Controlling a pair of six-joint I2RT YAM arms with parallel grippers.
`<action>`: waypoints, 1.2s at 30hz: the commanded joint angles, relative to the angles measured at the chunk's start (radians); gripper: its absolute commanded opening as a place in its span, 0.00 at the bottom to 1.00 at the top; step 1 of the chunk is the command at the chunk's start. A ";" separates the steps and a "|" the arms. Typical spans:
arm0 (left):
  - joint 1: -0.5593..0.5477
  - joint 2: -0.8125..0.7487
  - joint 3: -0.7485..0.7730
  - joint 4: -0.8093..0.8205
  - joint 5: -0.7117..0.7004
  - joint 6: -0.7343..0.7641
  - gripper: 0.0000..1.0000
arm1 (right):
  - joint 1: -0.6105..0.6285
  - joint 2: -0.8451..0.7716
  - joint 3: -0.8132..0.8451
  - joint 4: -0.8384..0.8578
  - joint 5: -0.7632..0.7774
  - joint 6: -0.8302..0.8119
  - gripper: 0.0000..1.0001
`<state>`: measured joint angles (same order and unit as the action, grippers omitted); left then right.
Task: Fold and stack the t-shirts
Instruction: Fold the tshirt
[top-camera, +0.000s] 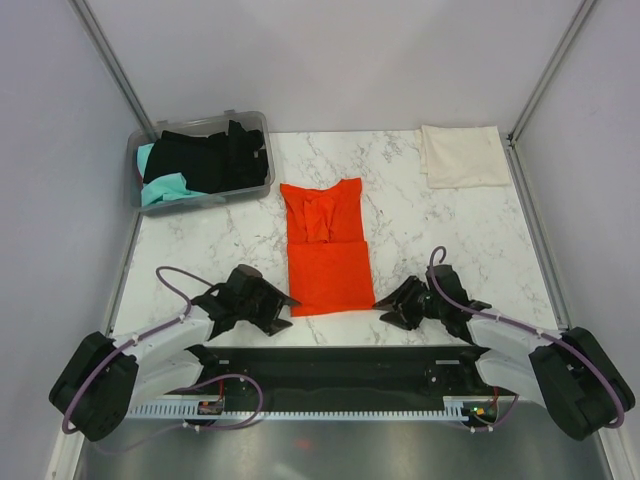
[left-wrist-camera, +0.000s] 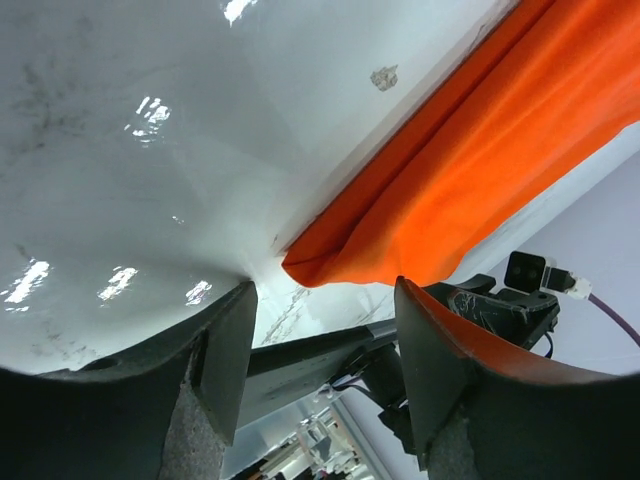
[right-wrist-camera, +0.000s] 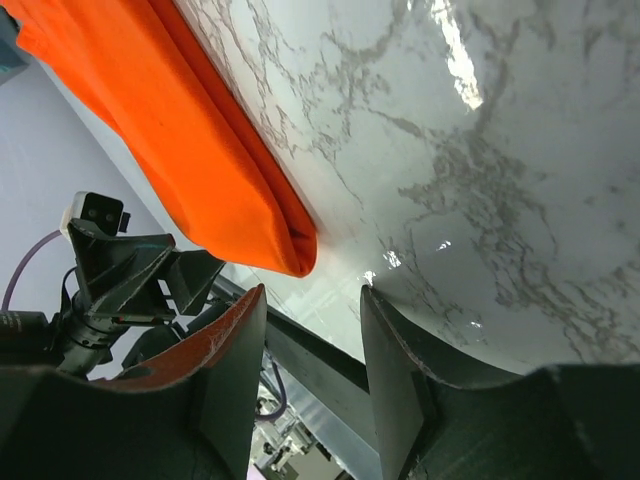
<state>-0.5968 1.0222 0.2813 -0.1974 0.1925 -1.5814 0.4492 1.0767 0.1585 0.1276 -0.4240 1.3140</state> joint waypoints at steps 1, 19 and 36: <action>0.000 0.027 -0.022 -0.033 -0.059 -0.071 0.64 | 0.003 0.023 0.032 -0.011 0.059 0.008 0.51; 0.000 0.006 -0.077 -0.025 -0.117 -0.186 0.56 | 0.017 0.117 0.061 -0.026 0.093 0.054 0.49; 0.000 0.026 -0.085 -0.008 -0.159 -0.207 0.37 | 0.023 0.241 0.069 0.029 0.113 0.080 0.43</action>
<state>-0.5972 1.0286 0.2276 -0.1280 0.1463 -1.7634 0.4675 1.2716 0.2321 0.2214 -0.4011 1.4132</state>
